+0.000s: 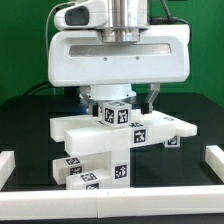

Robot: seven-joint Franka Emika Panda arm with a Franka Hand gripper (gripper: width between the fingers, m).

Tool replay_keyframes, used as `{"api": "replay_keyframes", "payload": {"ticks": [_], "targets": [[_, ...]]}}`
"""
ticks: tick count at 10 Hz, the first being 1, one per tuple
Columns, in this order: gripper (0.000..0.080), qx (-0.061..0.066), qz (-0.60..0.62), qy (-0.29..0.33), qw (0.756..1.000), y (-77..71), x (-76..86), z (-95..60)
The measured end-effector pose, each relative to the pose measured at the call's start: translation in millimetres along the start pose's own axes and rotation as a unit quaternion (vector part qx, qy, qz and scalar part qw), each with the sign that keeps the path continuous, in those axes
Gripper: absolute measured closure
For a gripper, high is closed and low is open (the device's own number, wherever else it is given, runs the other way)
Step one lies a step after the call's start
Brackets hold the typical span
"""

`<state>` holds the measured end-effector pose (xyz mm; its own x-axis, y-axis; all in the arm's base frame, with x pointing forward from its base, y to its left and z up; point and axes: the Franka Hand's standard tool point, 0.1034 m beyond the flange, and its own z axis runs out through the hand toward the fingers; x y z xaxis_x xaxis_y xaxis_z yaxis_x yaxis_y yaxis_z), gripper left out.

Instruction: Assemble chair

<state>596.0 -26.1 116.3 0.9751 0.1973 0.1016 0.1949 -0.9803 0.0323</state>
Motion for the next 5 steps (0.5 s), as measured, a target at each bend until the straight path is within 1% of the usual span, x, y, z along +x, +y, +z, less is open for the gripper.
{"api": "replay_keyframes", "payload": {"ticks": [2, 4, 5], "targets": [[0.0151, -0.004, -0.083, 0.001, 0.997, 5.5, 1.1, -1.4], [0.0153, -0.004, -0.081, 0.0, 0.997, 5.6, 1.0, -1.3], [0.0291, -0.004, -0.074, 0.0, 0.997, 5.6, 0.9, -1.3]]}}
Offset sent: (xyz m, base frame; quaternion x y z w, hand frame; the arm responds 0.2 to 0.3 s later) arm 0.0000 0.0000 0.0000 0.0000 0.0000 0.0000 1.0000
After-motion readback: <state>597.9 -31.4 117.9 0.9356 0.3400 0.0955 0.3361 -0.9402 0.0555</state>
